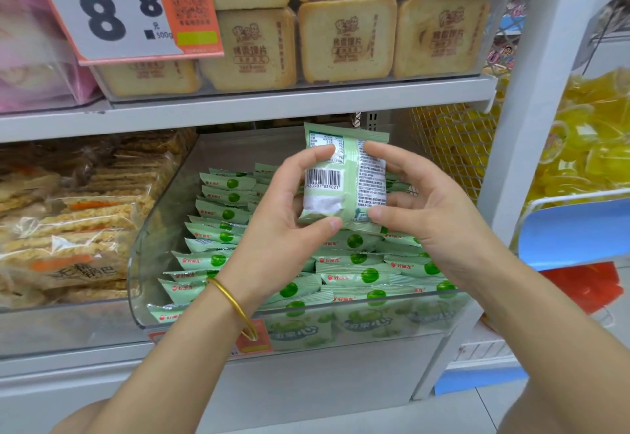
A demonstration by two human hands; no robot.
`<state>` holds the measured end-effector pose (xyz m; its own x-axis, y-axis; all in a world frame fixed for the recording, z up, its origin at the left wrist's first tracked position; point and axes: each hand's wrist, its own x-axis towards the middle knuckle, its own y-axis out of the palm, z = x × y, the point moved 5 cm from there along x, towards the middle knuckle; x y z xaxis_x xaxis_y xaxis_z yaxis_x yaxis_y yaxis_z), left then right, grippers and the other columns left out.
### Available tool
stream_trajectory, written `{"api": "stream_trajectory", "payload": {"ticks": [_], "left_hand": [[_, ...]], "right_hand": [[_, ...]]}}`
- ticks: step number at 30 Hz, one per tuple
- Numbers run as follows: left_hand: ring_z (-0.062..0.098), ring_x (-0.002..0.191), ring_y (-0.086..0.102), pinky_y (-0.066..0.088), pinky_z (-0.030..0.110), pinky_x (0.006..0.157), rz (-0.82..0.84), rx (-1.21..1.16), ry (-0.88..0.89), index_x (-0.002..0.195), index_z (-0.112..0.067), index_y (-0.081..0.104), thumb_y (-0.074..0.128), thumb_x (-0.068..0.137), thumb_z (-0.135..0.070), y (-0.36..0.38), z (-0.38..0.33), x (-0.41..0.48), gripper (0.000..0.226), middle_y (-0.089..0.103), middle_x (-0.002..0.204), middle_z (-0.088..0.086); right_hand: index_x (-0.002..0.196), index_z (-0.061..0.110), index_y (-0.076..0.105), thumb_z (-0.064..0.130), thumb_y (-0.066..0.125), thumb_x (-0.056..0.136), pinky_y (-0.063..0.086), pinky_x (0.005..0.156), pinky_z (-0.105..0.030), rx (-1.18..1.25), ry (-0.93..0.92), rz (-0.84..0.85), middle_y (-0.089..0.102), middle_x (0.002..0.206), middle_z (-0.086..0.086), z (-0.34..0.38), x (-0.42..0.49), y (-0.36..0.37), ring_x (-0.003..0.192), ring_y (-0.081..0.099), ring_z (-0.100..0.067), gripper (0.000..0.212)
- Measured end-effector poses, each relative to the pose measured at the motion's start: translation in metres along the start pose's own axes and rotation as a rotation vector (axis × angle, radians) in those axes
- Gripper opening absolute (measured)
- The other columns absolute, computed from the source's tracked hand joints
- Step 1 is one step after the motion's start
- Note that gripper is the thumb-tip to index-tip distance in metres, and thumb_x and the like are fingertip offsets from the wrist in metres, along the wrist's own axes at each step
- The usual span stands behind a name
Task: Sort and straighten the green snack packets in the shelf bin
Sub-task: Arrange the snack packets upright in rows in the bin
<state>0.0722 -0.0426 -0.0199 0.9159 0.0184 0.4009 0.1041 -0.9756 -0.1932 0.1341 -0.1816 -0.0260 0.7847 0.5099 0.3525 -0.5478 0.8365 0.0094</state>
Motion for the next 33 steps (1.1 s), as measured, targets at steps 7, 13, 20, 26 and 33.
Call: {"api": "stream_trajectory", "payload": {"ticks": [7,13,20,26,33], "left_hand": [[0.0,0.107,0.059,0.048,0.013,0.08,-0.008,-0.035,-0.012,0.126,-0.033,0.043,0.052,0.085,0.016,0.0002,-0.0018,-0.001,0.065,0.049,0.135,-0.004],[-0.004,0.112,0.056,0.045,0.011,0.085,0.015,-0.044,-0.013,0.132,-0.029,0.04,0.046,0.087,0.018,0.0008,-0.0011,-0.002,0.065,0.047,0.136,-0.011],[-0.01,0.115,0.051,0.043,0.008,0.087,0.011,-0.02,-0.003,0.13,-0.033,0.04,0.043,0.088,0.02,0.0019,0.0006,-0.0005,0.068,0.042,0.14,-0.014],[-0.01,0.12,0.047,0.041,0.009,0.092,0.003,-0.002,-0.004,0.129,-0.035,0.039,0.042,0.088,0.02,0.0007,0.0035,0.0005,0.069,0.04,0.141,-0.016],[-0.015,0.117,0.046,0.04,0.006,0.089,-0.002,0.002,-0.025,0.132,-0.032,0.037,0.042,0.088,0.02,0.0006,0.0039,0.0003,0.068,0.041,0.135,-0.023]], "right_hand": [[0.124,0.031,0.056,-0.018,0.06,0.077,0.054,0.072,-0.021,-0.006,-0.002,-0.015,0.061,0.118,0.018,0.0003,0.0006,0.0001,0.079,0.068,-0.009,0.068],[0.126,0.03,0.055,-0.018,0.06,0.078,0.054,0.074,-0.022,-0.014,-0.019,-0.025,0.06,0.118,0.021,0.0003,0.0006,-0.0011,0.079,0.067,-0.01,0.069],[0.121,0.034,0.057,-0.019,0.059,0.078,0.053,0.07,-0.019,-0.013,-0.034,-0.038,0.061,0.111,0.028,0.0004,0.0004,-0.0018,0.079,0.067,-0.009,0.068],[0.122,0.034,0.056,-0.018,0.06,0.079,0.056,0.076,-0.024,-0.028,-0.032,-0.038,0.062,0.106,0.034,0.0004,0.0006,-0.0009,0.082,0.068,-0.011,0.068],[0.124,0.033,0.055,-0.017,0.06,0.079,0.056,0.079,-0.026,-0.032,-0.028,-0.044,0.061,0.107,0.035,0.0008,0.0,-0.0003,0.086,0.069,-0.014,0.067]]}}
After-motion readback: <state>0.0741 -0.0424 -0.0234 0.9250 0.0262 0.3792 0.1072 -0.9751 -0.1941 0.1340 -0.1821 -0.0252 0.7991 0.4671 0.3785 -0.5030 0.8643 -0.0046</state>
